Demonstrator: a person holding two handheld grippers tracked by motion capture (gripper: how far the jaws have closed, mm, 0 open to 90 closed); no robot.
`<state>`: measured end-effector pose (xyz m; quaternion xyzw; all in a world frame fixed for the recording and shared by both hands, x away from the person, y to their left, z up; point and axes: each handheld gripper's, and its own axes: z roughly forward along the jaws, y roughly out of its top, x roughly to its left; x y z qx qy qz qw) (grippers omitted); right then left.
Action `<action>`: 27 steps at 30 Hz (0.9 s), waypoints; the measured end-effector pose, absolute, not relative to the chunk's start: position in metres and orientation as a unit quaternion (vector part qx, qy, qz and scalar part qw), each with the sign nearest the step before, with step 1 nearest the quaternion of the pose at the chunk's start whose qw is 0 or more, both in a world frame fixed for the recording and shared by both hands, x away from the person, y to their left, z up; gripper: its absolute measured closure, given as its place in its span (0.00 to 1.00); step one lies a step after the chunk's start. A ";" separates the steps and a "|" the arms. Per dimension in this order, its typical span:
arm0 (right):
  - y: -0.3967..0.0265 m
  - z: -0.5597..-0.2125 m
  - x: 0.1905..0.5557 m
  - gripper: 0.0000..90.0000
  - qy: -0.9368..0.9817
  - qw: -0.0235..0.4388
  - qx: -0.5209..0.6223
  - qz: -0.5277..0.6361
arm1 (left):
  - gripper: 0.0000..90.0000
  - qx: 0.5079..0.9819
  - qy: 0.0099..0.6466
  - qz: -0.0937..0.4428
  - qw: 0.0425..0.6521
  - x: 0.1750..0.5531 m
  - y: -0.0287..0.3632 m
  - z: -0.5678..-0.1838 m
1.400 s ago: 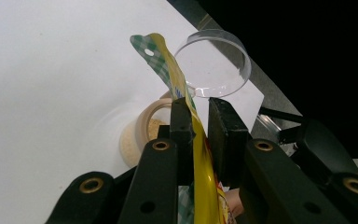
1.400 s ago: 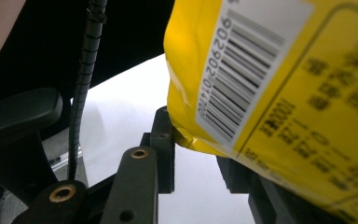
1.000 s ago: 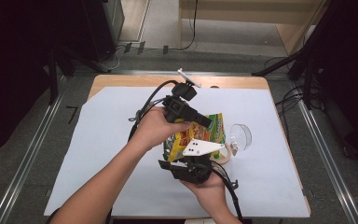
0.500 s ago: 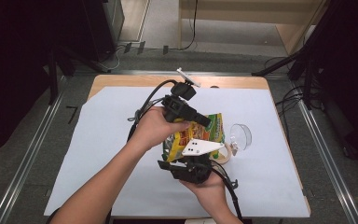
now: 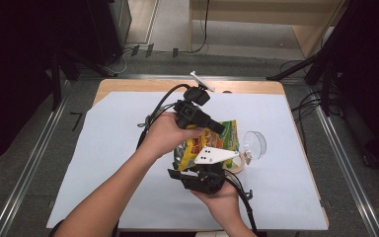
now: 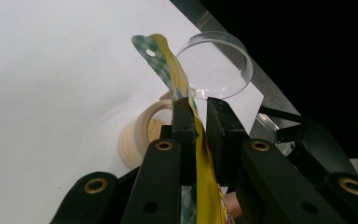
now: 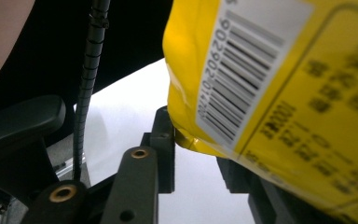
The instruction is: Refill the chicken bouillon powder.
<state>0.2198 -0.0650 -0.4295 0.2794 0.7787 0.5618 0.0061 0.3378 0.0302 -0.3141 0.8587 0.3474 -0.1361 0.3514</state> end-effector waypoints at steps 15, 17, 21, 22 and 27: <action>-0.065 -0.427 0.218 0.80 0.776 0.007 0.281 0.565 | 0.91 0.857 0.351 -0.144 0.348 0.338 0.030 -0.312; -0.065 -0.426 0.217 0.80 0.775 0.007 0.279 0.567 | 0.91 0.857 0.351 -0.143 0.348 0.337 0.030 -0.312; -0.066 -0.428 0.218 0.81 0.775 0.009 0.280 0.566 | 0.91 0.858 0.348 -0.147 0.347 0.338 0.028 -0.311; -0.066 -0.427 0.218 0.81 0.774 0.008 0.281 0.568 | 0.91 0.858 0.349 -0.147 0.347 0.339 0.027 -0.311; -0.067 -0.428 0.219 0.81 0.774 0.001 0.284 0.566 | 0.91 0.859 0.350 -0.149 0.343 0.341 0.027 -0.315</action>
